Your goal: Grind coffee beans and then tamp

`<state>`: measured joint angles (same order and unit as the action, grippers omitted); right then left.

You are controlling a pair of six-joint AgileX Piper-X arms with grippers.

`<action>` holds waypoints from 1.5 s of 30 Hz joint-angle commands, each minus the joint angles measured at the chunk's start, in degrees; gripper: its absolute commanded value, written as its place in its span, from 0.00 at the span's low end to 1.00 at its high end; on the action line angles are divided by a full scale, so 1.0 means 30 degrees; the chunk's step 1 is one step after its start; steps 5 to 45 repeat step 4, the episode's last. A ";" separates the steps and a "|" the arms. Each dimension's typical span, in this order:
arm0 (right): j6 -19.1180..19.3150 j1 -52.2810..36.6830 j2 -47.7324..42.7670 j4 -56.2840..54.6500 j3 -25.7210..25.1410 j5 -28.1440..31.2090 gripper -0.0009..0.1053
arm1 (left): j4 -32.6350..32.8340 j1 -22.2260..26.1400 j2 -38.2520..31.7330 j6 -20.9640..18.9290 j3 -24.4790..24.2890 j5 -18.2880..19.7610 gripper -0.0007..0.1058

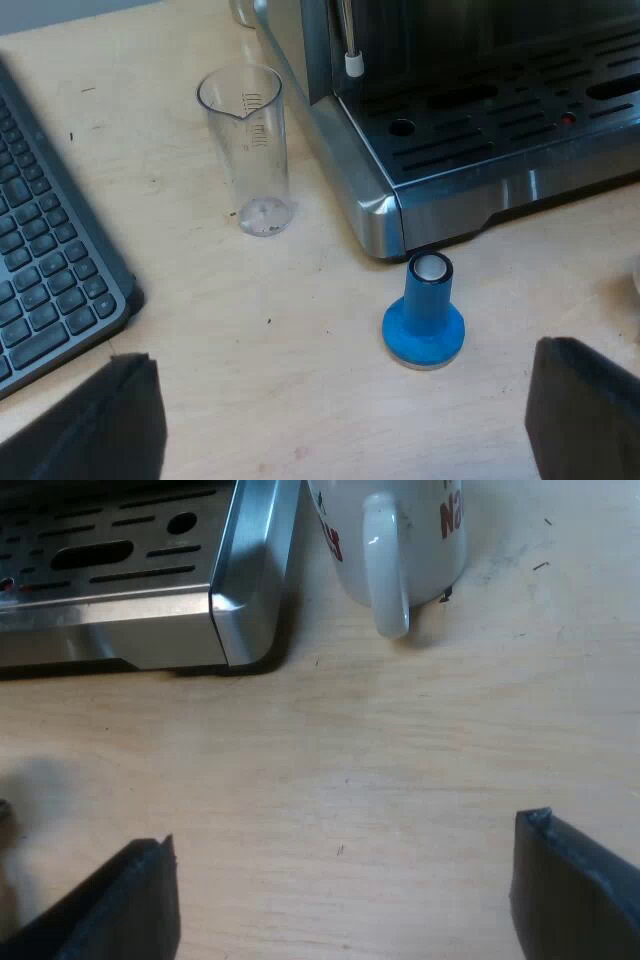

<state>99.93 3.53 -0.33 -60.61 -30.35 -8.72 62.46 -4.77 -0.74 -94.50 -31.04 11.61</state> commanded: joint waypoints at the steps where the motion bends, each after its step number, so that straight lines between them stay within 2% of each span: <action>1: 0.0123 -0.0075 -0.0907 0.0130 -0.0149 -0.0175 0.66 | -0.0237 0.0004 -0.0757 -0.0094 -0.0022 0.0083 0.75; 45: 0.0123 -0.0075 -0.0907 0.0130 -0.0149 -0.0175 0.66 | -0.0237 0.0004 -0.0757 -0.0094 -0.0022 0.0083 0.75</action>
